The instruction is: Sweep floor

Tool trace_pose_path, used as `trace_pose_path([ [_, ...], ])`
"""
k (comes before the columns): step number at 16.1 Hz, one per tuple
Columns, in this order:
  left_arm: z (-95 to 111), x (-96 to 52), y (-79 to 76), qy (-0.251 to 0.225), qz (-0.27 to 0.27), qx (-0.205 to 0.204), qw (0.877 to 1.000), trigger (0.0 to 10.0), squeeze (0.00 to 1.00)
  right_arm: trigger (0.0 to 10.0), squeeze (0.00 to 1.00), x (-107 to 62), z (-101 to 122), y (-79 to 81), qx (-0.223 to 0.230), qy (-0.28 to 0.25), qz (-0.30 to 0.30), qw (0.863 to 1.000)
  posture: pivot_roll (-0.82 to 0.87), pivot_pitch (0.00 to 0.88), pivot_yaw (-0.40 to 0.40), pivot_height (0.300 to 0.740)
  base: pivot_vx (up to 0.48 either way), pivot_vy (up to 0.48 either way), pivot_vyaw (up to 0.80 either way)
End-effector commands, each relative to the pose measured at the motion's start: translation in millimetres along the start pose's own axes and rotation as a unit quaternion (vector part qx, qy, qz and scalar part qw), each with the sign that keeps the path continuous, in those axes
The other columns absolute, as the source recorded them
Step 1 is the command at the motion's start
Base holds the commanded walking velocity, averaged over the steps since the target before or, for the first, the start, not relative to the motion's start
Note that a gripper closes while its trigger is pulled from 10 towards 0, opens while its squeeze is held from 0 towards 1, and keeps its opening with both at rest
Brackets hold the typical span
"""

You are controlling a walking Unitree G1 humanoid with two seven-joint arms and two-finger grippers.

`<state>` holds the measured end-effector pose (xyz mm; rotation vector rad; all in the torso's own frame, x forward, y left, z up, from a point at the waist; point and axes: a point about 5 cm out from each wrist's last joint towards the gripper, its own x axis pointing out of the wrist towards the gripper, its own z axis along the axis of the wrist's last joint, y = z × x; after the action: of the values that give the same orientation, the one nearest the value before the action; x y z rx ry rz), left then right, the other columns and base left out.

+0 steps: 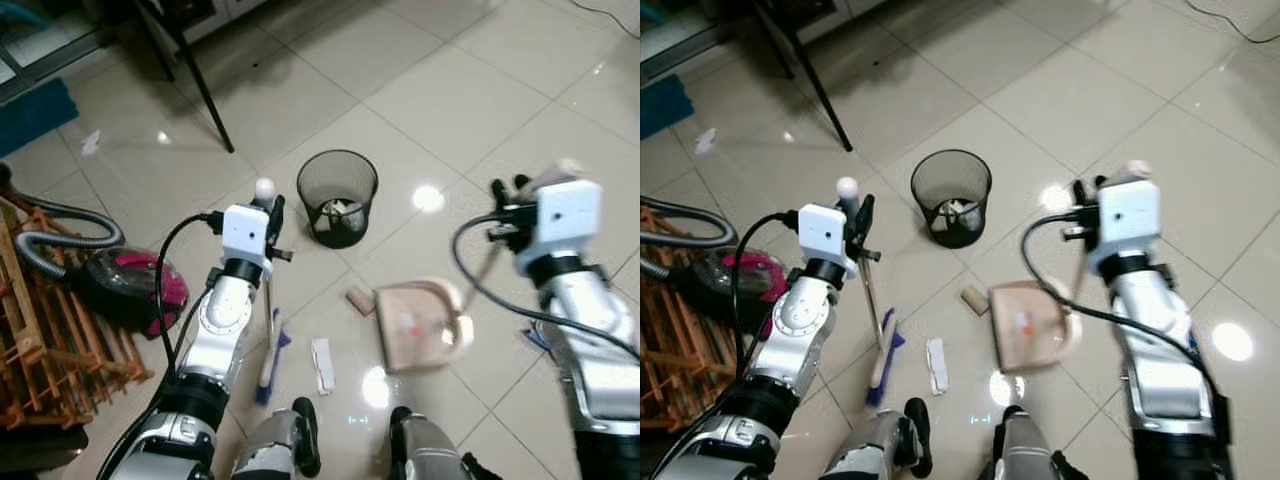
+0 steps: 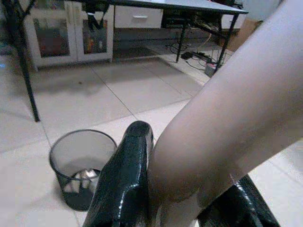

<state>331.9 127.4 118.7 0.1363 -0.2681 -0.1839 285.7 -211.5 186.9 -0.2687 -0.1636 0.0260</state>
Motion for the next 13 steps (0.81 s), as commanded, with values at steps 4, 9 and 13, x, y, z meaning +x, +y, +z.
trace_pose_path([
  [4,-11.2,-7.8,7.0,0.023,0.012,0.008,1.0,10.0,0.0,10.0,0.0,-3.5,-18.0,10.1,-0.033,0.009,0.008,0.999,-0.03,0.244,0.132,0.74,0.0,0.0,0.0],
  [9,-11.2,-1.8,0.8,0.026,0.012,0.005,1.0,10.0,0.0,10.0,0.0,10.7,-65.0,78.4,0.022,0.06,0.05,0.997,0.01,0.247,0.139,0.74,0.0,0.0,0.0],
  [13,-13.4,1.7,-7.1,0.035,0.012,-0.007,0.999,10.0,0.0,10.0,0.0,23.9,-62.2,105.5,0.047,0.051,0.05,0.996,0.01,0.254,0.146,0.74,0.0,0.0,0.0],
])
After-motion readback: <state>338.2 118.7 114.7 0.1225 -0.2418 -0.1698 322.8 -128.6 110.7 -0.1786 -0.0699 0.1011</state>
